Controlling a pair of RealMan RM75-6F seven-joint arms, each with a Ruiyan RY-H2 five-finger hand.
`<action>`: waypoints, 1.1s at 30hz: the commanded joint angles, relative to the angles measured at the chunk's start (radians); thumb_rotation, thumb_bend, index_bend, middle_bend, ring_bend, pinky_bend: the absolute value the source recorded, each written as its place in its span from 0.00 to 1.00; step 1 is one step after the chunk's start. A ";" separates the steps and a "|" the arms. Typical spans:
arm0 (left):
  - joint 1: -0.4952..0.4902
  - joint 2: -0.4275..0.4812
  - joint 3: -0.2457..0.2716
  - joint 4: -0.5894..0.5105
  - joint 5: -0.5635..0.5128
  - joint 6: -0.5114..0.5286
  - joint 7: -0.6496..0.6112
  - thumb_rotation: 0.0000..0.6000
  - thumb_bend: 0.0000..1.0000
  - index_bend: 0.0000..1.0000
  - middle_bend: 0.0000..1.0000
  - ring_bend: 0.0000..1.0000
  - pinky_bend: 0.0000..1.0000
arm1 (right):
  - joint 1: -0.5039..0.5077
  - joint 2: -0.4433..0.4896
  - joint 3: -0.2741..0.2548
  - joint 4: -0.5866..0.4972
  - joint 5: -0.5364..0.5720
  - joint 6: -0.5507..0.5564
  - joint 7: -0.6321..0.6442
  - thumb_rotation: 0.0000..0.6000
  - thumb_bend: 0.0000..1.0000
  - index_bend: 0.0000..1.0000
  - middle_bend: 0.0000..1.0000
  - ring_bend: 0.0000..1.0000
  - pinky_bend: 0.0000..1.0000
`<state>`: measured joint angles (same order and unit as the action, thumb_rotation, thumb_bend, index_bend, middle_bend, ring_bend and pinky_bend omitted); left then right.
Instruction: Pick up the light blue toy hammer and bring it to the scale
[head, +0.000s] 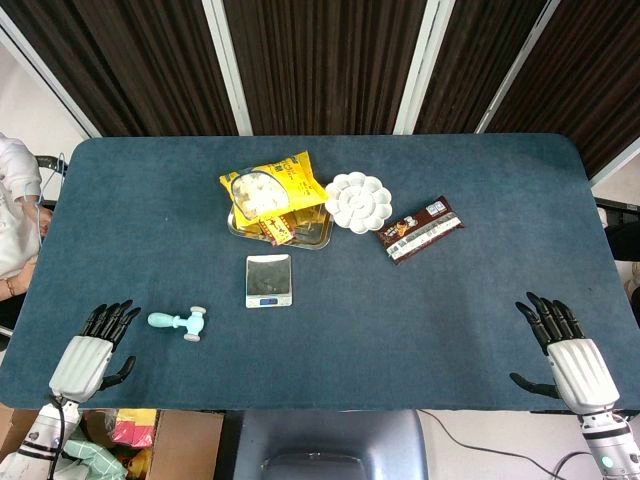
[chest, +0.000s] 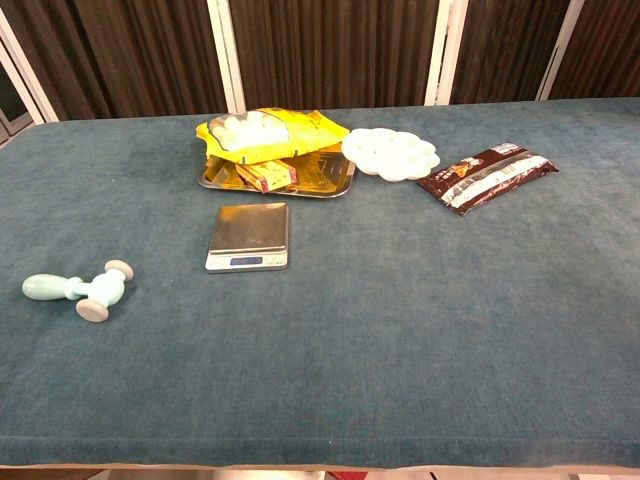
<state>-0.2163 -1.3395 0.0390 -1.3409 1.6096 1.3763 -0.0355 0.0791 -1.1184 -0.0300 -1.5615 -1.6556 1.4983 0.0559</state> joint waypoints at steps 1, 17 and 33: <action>-0.001 -0.012 0.000 0.005 -0.006 -0.005 -0.001 1.00 0.39 0.00 0.00 0.00 0.01 | 0.002 -0.001 0.002 -0.006 0.004 -0.002 0.002 1.00 0.17 0.00 0.00 0.00 0.00; -0.098 -0.275 -0.106 0.313 -0.089 -0.075 0.122 1.00 0.38 0.18 0.26 0.96 0.80 | 0.011 0.037 -0.016 -0.026 0.013 -0.051 0.024 1.00 0.17 0.00 0.00 0.00 0.00; -0.120 -0.393 -0.099 0.444 -0.118 -0.103 0.150 1.00 0.38 0.39 0.35 0.98 0.82 | 0.003 0.068 -0.013 -0.057 0.056 -0.070 0.032 1.00 0.17 0.00 0.00 0.00 0.00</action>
<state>-0.3355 -1.7225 -0.0587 -0.9086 1.4918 1.2656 0.1198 0.0832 -1.0539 -0.0447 -1.6127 -1.6084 1.4330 0.0918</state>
